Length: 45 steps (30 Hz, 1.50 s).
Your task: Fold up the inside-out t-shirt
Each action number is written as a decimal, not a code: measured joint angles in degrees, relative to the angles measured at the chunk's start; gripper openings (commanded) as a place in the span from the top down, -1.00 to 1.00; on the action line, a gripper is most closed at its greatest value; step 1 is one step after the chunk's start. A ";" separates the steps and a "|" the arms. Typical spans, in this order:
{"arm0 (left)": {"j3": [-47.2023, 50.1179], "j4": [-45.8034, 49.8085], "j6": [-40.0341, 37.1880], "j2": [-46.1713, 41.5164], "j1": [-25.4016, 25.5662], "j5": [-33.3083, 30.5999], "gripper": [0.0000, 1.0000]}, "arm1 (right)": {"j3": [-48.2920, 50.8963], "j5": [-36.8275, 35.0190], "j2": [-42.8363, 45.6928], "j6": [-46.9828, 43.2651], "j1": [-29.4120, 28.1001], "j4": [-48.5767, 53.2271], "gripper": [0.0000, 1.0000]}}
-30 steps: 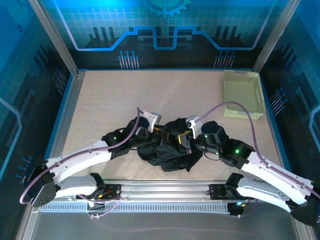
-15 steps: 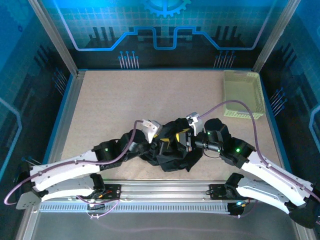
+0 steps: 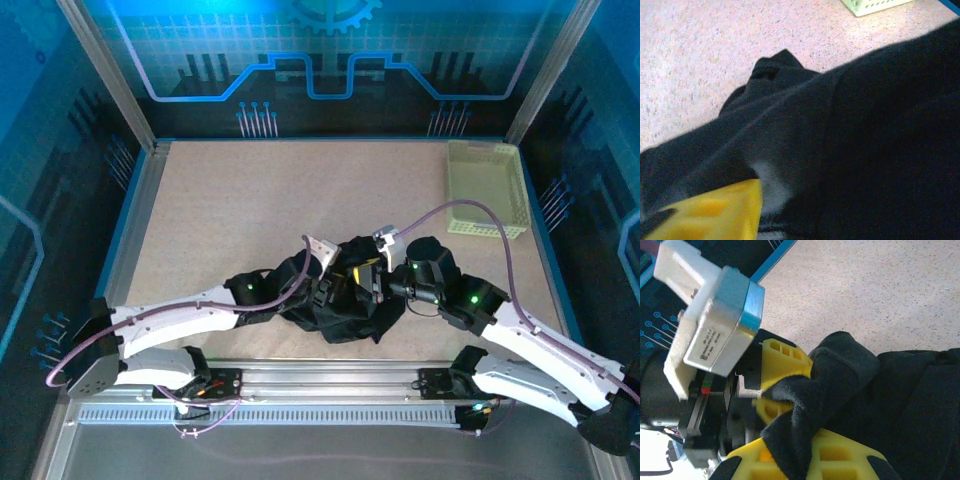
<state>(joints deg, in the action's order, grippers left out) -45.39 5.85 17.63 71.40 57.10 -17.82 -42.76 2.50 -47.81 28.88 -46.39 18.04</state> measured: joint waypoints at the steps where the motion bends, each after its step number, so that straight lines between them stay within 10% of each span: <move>1: 0.94 -1.57 0.04 -0.33 -1.01 1.81 0.43 | 0.00 -0.39 0.50 0.00 0.15 0.57 1.00; 7: 7.87 -9.35 0.44 -5.27 -3.37 13.81 1.00 | 0.00 -0.76 2.12 0.13 5.51 2.10 0.94; 17: 9.62 -16.35 1.18 -7.43 -4.20 25.53 1.00 | -2.16 -7.10 -4.55 -1.07 8.33 8.00 -0.21; 24: 13.22 -21.22 4.66 -9.22 -8.92 27.21 1.00 | -4.66 -9.94 0.76 -3.80 7.13 12.55 -0.16; 35: 13.73 -23.34 6.54 -9.22 -10.88 28.28 1.00 | -5.73 -8.63 -5.25 -1.95 -10.56 8.07 0.06; 45: 15.63 -23.30 6.95 -11.72 -10.88 28.87 1.00 | -4.92 -9.94 -14.93 0.17 -4.42 5.92 0.00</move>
<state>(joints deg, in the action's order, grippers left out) -29.76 -17.45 24.58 59.68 46.22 11.05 -47.68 -7.44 -62.74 29.06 -50.81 23.97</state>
